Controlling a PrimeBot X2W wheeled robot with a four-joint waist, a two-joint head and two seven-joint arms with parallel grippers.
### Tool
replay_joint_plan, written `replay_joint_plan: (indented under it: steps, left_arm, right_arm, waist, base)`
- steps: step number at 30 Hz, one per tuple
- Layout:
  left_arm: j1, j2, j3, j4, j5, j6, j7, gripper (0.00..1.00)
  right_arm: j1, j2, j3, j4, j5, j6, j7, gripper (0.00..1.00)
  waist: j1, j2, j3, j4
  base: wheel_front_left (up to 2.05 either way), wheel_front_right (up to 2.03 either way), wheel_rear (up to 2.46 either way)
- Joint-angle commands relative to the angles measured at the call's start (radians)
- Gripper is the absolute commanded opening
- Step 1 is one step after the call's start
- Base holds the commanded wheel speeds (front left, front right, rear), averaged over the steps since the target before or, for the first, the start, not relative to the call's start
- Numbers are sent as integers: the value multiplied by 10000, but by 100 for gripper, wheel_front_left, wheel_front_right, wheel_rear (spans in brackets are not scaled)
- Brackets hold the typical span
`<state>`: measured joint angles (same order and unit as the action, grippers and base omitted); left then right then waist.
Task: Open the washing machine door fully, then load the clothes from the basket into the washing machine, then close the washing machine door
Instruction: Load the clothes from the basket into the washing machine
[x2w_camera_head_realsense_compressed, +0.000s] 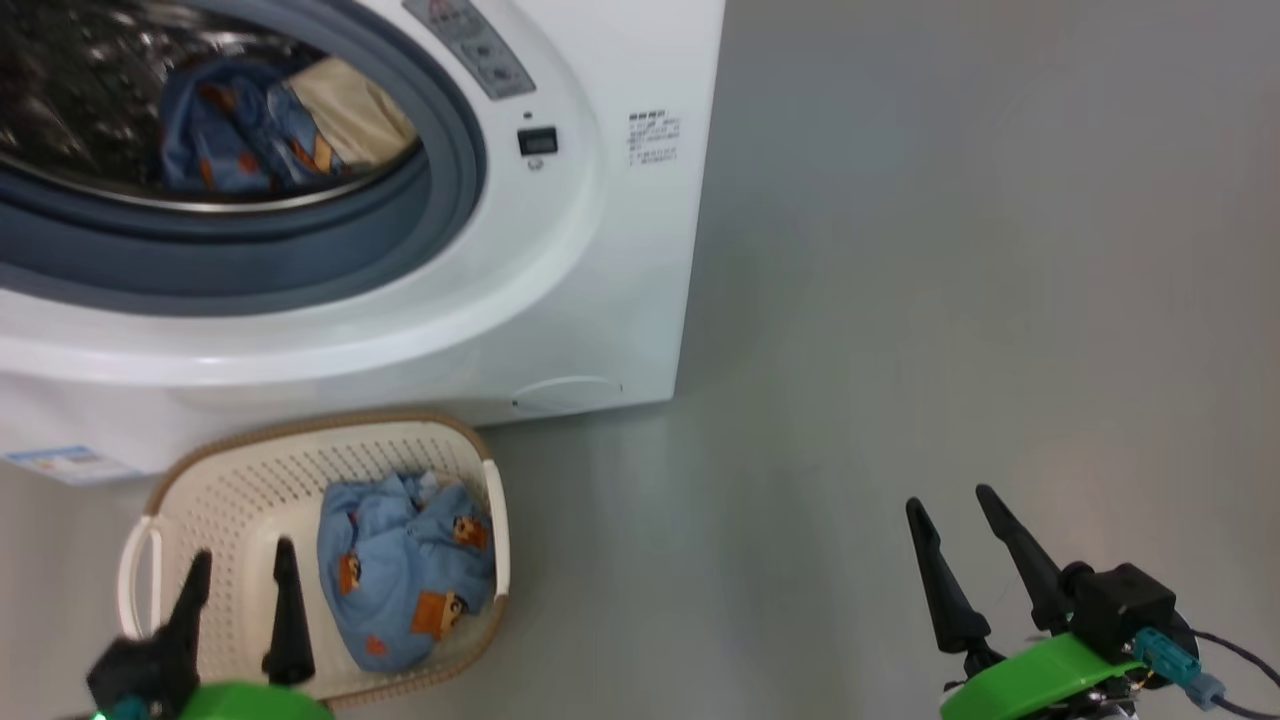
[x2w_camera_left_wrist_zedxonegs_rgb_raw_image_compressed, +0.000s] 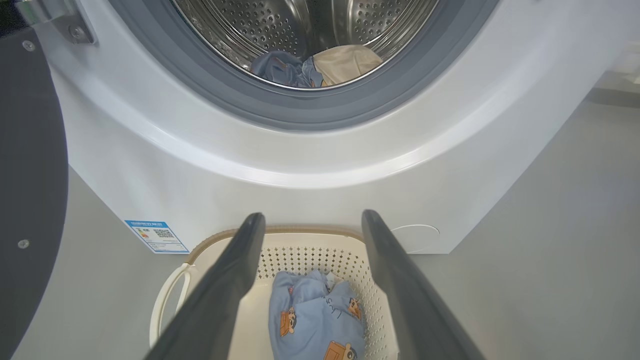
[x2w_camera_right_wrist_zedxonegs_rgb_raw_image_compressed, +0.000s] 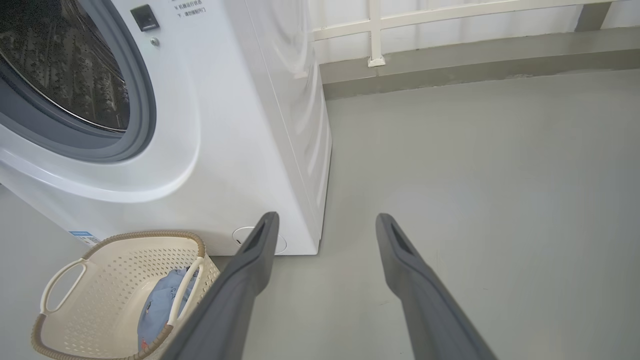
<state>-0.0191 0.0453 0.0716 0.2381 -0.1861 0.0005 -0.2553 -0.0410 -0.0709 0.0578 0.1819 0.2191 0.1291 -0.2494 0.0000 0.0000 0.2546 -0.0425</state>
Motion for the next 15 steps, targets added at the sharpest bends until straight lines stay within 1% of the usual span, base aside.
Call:
replay_joint_plan:
  steps: [1, 6, 7, 11, 15]
  left_arm:
    - [-613, 138, 305, 17, 149, -63, -65, 100]
    - [-2011, 437, 420, 998, 133, -246, -65, 100]
    - [-2011, 437, 420, 998, 133, -246, -65, 100]
    - [-3005, 662, 524, 1956, 110, -280, -65, 100]
    - [-3905, 878, 627, 2963, -44, -440, -65, 100]
  right_arm:
    - [-292, -16, 245, -263, -106, 16, -102, 100]
    - [-714, 36, 317, -358, -122, 16, -114, 100]
    - [-714, 36, 317, -358, -122, 16, -114, 100]
    - [-1044, 90, 357, -411, -126, 16, -120, 100]
    - [-1327, 131, 430, -505, -109, 16, -121, 100]
  waist:
    - [0, 0, 1017, 123]
    - [0, 0, 1957, -16]
    - [0, 0, 1957, -16]
    - [0, 0, 2605, -210]
    - [0, 0, 3260, -432]
  base:
    - [0, 0, 0]
    - [0, 0, 0]
    - [0, 0, 0]
    - [0, 0, 0]
    - [0, 0, 0]
